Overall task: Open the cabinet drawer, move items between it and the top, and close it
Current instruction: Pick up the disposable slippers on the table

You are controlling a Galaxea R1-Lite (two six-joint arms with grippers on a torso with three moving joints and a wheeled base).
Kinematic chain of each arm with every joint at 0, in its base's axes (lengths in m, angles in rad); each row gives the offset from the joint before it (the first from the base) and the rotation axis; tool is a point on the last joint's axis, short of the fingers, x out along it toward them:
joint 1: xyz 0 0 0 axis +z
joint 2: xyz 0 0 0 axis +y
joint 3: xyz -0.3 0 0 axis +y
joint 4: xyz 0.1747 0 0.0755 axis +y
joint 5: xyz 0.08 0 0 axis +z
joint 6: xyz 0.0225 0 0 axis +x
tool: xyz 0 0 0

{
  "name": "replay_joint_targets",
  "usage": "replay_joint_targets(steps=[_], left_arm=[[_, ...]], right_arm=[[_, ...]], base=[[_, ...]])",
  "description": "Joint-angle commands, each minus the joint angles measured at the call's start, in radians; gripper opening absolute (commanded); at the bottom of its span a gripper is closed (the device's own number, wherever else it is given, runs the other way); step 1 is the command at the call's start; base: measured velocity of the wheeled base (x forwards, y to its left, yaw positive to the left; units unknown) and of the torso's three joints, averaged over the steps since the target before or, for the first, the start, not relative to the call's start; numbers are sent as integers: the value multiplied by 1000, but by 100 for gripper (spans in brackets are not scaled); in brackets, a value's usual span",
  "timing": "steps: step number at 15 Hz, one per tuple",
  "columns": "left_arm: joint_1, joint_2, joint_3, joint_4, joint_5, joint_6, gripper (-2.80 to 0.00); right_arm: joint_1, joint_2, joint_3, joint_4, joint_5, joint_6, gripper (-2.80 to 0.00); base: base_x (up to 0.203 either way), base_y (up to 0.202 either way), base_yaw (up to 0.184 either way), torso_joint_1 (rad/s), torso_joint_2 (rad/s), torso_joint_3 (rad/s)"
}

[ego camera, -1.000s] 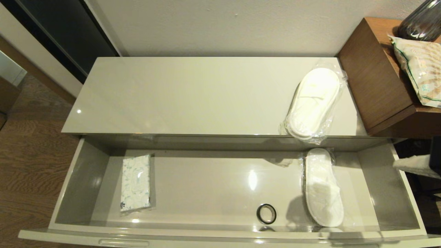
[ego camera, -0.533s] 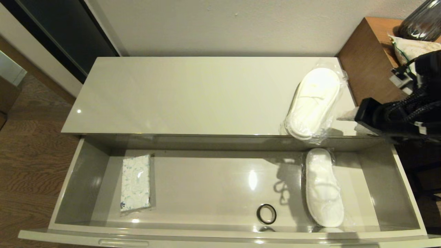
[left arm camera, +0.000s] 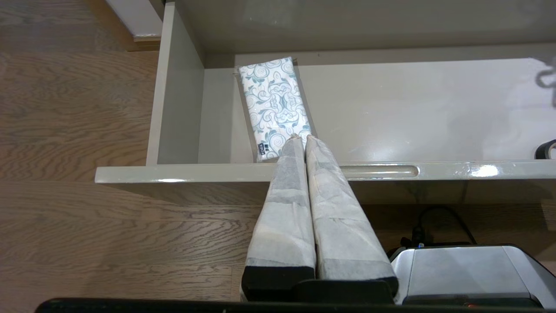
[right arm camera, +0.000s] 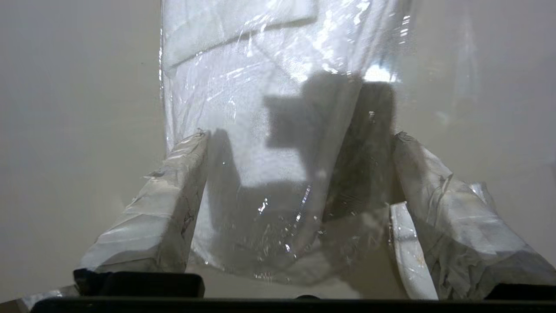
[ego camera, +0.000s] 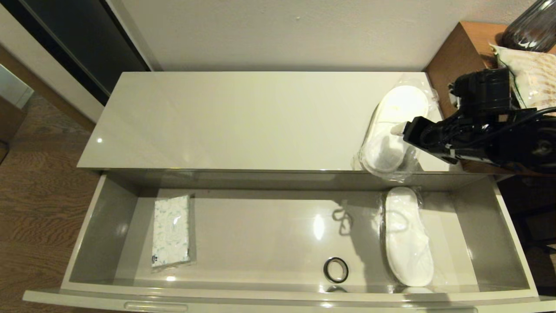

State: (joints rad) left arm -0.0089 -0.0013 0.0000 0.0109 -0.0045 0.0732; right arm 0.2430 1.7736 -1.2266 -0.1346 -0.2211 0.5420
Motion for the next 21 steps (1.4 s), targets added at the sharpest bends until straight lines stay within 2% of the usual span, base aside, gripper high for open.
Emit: replay_joint_targets(steps=[1, 4, 7, 8, 16, 21], left_arm=[[0, 1, 2, 0, 0, 0, -280], [0, 1, 1, 0, 0, 0, -280], [0, 1, 0, 0, 0, 0, -280], [0, 1, 2, 0, 0, 0, -280], [1, 1, 1, 0, 0, 0, -280], [0, 1, 2, 0, 0, 0, -280]], right_arm=[[16, 94, -12, -25, -11, -10, 0], [47, 174, -60, -29, -89, -29, 0], [66, 218, -71, -76, -99, -32, 0], [75, 221, -66, -79, -101, -34, -280], [120, 92, 28, -60, -134, -41, -280], [121, -129, 161, 110, -122, -5, -280]], base=[[0, 0, 0, 0, 0, 0], [0, 0, 0, 0, 0, 0], [0, 0, 0, 0, 0, 0], [0, 0, 0, 0, 0, 0], [0, 0, 0, 0, 0, 0], [0, 0, 0, 0, 0, 0]])
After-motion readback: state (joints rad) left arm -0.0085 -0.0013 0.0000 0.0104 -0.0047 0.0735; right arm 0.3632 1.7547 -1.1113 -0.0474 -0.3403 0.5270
